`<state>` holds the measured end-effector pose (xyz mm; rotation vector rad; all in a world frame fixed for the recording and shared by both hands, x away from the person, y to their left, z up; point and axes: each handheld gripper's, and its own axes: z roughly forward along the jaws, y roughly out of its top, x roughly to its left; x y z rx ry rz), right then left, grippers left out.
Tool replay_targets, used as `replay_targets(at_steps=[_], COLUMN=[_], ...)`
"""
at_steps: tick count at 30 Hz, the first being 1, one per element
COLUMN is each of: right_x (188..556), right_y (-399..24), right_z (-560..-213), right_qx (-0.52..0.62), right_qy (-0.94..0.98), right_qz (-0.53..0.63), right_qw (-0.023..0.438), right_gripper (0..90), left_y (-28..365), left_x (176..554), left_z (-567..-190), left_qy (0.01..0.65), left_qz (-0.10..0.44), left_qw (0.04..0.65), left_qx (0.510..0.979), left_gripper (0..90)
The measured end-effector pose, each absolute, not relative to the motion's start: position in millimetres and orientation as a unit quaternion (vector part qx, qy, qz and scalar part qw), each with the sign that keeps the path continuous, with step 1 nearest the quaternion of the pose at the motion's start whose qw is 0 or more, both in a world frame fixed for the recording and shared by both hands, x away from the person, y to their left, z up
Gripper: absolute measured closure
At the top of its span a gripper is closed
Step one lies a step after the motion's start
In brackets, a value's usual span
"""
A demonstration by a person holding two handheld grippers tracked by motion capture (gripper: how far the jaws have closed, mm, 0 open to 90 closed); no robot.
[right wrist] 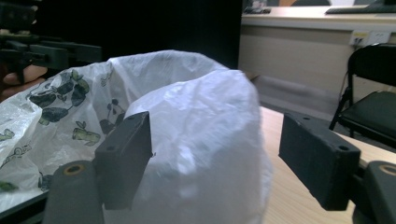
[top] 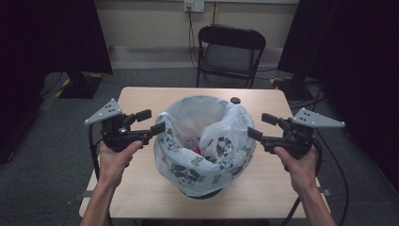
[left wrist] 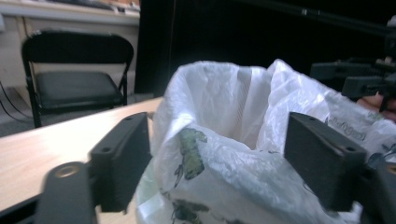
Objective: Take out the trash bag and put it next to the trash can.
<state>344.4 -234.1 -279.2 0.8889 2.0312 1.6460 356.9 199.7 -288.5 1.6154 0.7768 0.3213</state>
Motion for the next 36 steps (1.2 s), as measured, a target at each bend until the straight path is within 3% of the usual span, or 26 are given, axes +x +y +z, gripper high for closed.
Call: replay_targets(at_steps=[4,5,7,8,9,10,11,12,16,20,28,36], right_x=[349.3,351.1,351.3,351.3,352.3,352.3,353.3,354.8,360.0,361.4,361.0,363.0], right_y=[-220.5,-219.5,-218.0,-218.0,-215.3,-215.3,-214.7,-215.8,-211.3,-209.4,-202.7,-191.9], right_z=[-283.3,-284.3,-282.5,-282.5,-280.3,-280.3,-277.0,-275.5,-273.7,-271.6,-262.5,-248.6], right_qx=[0.314,0.314,0.308,0.308,0.307,0.307,0.307,0.305,0.299,0.29,0.275,0.258], right_qy=[0.742,0.738,0.739,0.739,0.741,0.741,0.741,0.739,0.747,0.74,0.729,0.724], right_qz=[0.559,0.565,0.563,0.563,0.555,0.555,0.548,0.554,0.553,0.573,0.599,0.617], right_qw=[0.197,0.195,0.205,0.205,0.22,0.22,0.237,0.231,0.217,0.2,0.184,0.169], right_gripper=[33.7,47.8,62.2,62.2,71.4,71.4,84.2,88.4,90.0,90.0,90.0,90.0], left_y=[194.2,194.1,195.8,195.8,197.4,197.4,197.8,197.7,197.2,197.9,197.6,178.1], left_x=[363.4,365.4,367.5,367.5,368.0,368.0,368.0,367.7,367.3,365.0,364.2,357.2], left_z=[-291.8,-294.1,-296.2,-296.2,-297.1,-297.1,-297.1,-297.1,-296.8,-294.3,-284.5,-259.7], left_qy=[0.341,0.349,0.351,0.351,0.351,0.351,0.35,0.351,0.348,0.343,0.331,0.295], left_qz=[0.142,0.144,0.145,0.145,0.142,0.142,0.144,0.145,0.155,0.163,0.172,0.17], left_qw=[0.605,0.599,0.597,0.597,0.599,0.599,0.6,0.6,0.598,0.607,0.614,0.625], left_qx=[0.705,0.706,0.706,0.706,0.705,0.705,0.705,0.704,0.705,0.698,0.696,0.702], left_gripper=[17.5,17.4,17.5,17.9,19.0,20.5,22.0,23.4,36.4,58.6,89.1,90.0])
